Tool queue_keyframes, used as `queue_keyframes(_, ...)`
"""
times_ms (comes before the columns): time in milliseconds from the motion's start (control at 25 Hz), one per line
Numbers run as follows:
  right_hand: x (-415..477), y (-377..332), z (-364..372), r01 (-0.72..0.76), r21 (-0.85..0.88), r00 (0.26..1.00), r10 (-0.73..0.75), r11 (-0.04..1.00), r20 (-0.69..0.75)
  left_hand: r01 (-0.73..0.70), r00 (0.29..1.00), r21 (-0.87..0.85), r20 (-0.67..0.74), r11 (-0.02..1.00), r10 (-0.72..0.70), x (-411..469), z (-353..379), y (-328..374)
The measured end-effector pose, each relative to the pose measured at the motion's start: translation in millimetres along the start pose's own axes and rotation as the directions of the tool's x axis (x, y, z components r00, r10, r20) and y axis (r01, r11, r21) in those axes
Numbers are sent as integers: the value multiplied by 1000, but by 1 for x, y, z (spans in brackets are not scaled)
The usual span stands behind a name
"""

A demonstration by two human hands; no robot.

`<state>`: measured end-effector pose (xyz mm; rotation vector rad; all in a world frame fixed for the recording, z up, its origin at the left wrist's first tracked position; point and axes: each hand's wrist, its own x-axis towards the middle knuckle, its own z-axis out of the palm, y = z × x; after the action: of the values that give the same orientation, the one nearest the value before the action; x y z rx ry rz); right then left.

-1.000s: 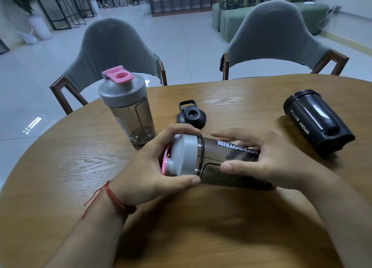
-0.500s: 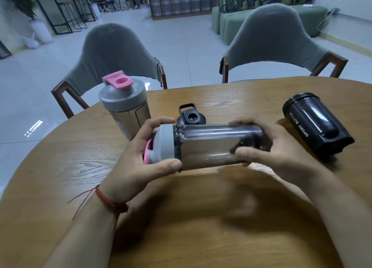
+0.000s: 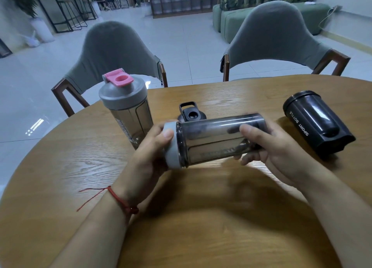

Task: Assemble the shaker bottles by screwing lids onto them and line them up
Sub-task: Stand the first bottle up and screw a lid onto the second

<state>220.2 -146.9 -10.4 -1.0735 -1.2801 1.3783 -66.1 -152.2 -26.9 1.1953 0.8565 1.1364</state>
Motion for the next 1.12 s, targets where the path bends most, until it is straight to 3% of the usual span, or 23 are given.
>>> queue_keyframes(160, -5, -1, 7, -91, 115, 994, 98, 989, -56, -224, 973, 272, 116, 936, 199, -12, 1, 4)
queue_keyframes(280, -5, -1, 12, -94, 133, 988, 108, 987, -108, -291, 956, 392, 90, 873, 278, -14, 5, 2)
queue_keyframes(600, -4, -2, 12, -30, 123, 991, 46, 992, -129, -202, 957, 264, -151, 943, 247, -9, 25, 1)
queue_keyframes(840, -2, -2, -2, 28, 72, 987, -16, 997, -162, -2, 971, 66, -237, 998, 18, -5, 15, 2)
queue_keyframes(960, -1, -3, -11, 17, 105, 979, 4, 994, -203, -64, 961, 65, -266, 996, 79, -5, 3, 5)
queue_keyframes(1120, 0, 3, 0, 20, 77, 988, -8, 997, -153, -125, 971, 168, -184, 978, 155, -5, 9, 0)
